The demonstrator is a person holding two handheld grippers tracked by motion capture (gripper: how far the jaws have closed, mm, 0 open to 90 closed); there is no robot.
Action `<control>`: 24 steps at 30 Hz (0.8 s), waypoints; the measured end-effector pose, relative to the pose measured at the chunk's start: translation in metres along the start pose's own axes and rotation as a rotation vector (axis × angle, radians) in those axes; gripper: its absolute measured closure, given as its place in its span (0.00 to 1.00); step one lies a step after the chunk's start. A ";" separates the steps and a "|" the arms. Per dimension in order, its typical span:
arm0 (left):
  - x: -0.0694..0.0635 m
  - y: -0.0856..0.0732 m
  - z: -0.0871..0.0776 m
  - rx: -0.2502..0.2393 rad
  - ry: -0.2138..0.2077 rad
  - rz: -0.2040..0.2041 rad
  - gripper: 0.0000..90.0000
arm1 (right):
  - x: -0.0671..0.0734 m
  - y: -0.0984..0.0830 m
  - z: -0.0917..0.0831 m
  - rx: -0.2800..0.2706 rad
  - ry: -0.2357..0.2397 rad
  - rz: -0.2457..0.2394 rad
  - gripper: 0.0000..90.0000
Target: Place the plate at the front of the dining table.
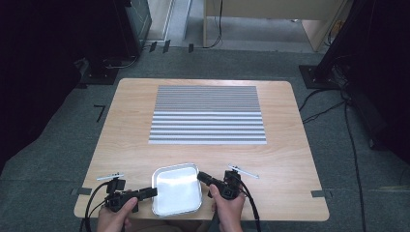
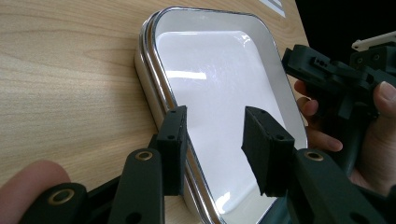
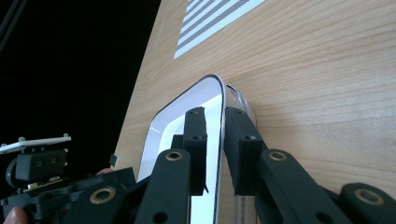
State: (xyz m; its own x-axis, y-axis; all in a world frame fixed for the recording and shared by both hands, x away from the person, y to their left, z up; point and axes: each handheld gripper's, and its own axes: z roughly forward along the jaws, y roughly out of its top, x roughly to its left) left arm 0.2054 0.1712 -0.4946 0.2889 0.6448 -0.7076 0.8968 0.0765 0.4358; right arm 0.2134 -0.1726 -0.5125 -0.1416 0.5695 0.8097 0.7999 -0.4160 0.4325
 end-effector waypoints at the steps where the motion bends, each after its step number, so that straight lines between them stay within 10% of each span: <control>1: 0.000 0.000 0.000 0.000 -0.003 0.001 0.67 | 0.000 0.000 0.000 -0.002 0.002 0.000 0.89; 8: -0.004 -0.001 0.005 0.012 -0.034 0.009 0.67 | 0.002 0.001 -0.004 -0.016 0.018 0.000 0.89; 16: 0.000 0.001 0.001 0.001 -0.021 0.012 0.66 | 0.003 0.000 -0.003 -0.030 -0.072 -0.074 0.88; 24: 0.002 0.001 0.001 -0.002 -0.017 0.010 0.66 | 0.019 -0.004 0.001 -0.039 -0.164 -0.260 0.89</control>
State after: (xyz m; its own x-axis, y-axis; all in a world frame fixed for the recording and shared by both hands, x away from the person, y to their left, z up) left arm 0.2072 0.1719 -0.4958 0.3032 0.6327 -0.7126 0.8933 0.0716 0.4437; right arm 0.2082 -0.1589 -0.4994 -0.2397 0.7659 0.5967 0.7261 -0.2665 0.6338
